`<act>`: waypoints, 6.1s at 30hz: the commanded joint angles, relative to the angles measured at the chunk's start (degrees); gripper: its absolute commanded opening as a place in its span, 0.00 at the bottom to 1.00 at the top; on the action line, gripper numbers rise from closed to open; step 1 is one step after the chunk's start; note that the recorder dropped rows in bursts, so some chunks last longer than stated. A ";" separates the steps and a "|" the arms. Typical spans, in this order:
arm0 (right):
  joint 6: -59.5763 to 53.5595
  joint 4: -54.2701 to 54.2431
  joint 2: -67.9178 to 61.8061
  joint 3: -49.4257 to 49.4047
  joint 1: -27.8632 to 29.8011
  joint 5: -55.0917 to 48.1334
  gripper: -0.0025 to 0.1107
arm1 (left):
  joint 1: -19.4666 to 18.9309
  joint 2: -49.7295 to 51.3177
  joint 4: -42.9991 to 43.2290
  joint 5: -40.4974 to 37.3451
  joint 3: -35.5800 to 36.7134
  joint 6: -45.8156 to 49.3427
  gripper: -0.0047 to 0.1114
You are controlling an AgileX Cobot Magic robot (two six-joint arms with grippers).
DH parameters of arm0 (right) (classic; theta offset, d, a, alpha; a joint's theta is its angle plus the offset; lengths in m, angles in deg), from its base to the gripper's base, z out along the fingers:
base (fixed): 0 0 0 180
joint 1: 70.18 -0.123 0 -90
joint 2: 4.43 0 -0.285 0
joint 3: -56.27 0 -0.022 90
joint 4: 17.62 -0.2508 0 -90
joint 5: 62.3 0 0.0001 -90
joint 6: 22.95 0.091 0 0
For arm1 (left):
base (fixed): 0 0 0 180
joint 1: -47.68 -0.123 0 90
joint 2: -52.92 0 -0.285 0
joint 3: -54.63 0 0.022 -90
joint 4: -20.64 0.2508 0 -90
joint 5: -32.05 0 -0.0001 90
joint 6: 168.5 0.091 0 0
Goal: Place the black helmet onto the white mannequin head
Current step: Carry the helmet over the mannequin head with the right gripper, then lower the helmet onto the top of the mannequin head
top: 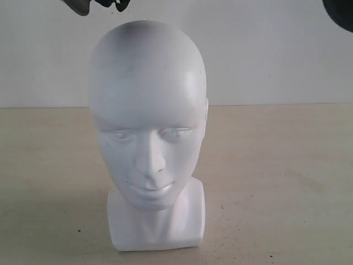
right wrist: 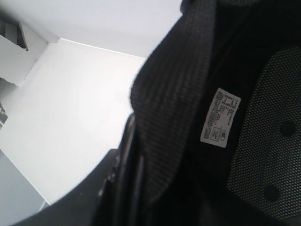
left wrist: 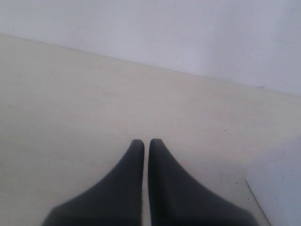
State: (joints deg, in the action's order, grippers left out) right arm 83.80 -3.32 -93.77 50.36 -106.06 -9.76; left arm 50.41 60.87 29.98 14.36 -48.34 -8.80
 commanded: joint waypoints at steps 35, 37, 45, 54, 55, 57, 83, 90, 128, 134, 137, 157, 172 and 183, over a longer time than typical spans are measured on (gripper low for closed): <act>-5.22 -9.28 -5.79 -6.64 -3.23 17.43 0.02 | -0.14 -0.16 -0.40 0.12 0.18 0.15 0.08; -5.22 -9.14 -5.79 -6.64 -3.23 17.43 0.02 | -0.14 -0.16 -0.40 0.12 0.18 0.15 0.08; -5.44 -8.43 -5.71 -6.64 -3.23 17.43 0.02 | -0.14 -0.16 -0.40 0.12 0.18 0.15 0.08; -7.15 -7.54 -4.97 -6.64 -3.23 17.43 0.02 | -0.14 -0.16 -0.40 0.12 0.18 0.15 0.08; -7.53 -7.70 -4.97 -6.64 -3.23 17.43 0.02 | -0.14 -0.16 -0.40 0.12 0.18 0.15 0.08; -7.54 -7.93 -4.88 -6.64 -3.23 17.43 0.02 | -0.14 -0.16 -0.40 0.12 0.18 0.15 0.08; -9.65 -8.92 -2.93 -12.71 -3.23 17.43 0.02 | -0.14 -0.16 -0.40 0.12 0.18 0.15 0.08; -10.97 -8.60 -2.93 -12.71 -3.23 17.43 0.02 | -0.14 -0.16 -0.40 0.12 0.18 0.15 0.08; -19.97 -12.53 3.73 -27.49 -3.23 17.43 0.02 | -0.14 -0.16 -0.40 0.12 0.18 0.15 0.08; -20.61 -12.53 3.73 -27.49 -3.23 15.84 0.02 | -0.14 -0.16 -0.40 0.12 0.18 0.15 0.08; -21.81 -12.53 3.73 -27.49 -3.23 15.34 0.02 | -0.14 -0.16 -0.40 0.12 0.18 0.15 0.08; -26.11 -14.30 3.73 -27.49 -3.23 8.14 0.02 | -0.14 -0.16 -0.40 0.12 0.18 0.15 0.08; -27.08 -16.57 3.73 -30.62 -3.23 8.96 0.02 | -0.14 -0.16 -0.40 0.12 0.18 0.15 0.08; -26.81 -16.57 3.73 -32.62 -3.23 8.64 0.02 | -0.14 -0.16 -0.40 0.12 0.18 0.15 0.08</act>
State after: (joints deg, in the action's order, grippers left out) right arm 61.44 -18.67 -90.87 18.64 -110.12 0.76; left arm 50.41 60.87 29.98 14.36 -48.34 -8.80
